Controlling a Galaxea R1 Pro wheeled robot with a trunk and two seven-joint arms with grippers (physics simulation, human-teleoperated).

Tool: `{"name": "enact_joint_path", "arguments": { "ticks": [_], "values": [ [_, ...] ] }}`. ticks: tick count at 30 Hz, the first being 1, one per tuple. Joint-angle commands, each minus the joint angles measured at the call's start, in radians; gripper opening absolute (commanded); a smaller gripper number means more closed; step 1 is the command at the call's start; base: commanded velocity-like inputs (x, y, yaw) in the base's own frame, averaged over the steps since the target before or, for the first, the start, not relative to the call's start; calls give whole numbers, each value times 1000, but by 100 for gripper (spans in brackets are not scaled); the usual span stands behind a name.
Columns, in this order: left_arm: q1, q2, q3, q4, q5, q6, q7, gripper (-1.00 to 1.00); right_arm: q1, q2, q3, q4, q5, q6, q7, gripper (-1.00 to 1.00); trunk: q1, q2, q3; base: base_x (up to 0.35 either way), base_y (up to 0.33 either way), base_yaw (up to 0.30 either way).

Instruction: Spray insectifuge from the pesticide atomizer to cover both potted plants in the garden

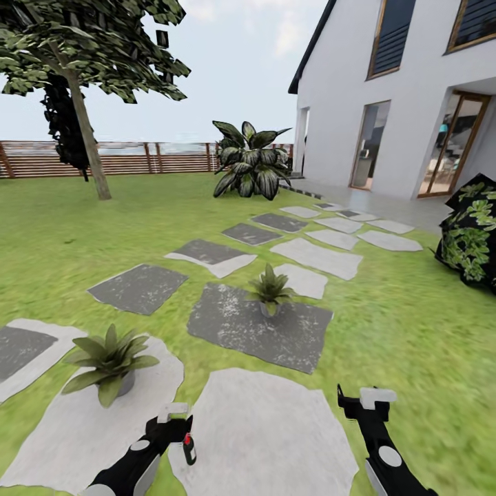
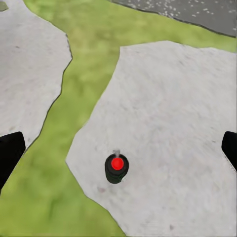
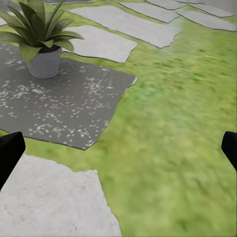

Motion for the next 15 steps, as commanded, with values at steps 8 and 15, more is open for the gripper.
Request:
{"name": "enact_joint_path", "arguments": {
  "ticks": [8, 15],
  "values": [
    [1, 1, -7, 0, -5, -4, -4, 100, -1, 0, 1, 2, 2, -1, -4, 100, 0, 0, -1, 209, -2, 0],
    [4, 0, -15, 0, -8, 0, -8, 100, -1, -2, 0, 4, 2, -2, -4, 100, 4, -7, -4, 6, 0, 0]
  ]
}}
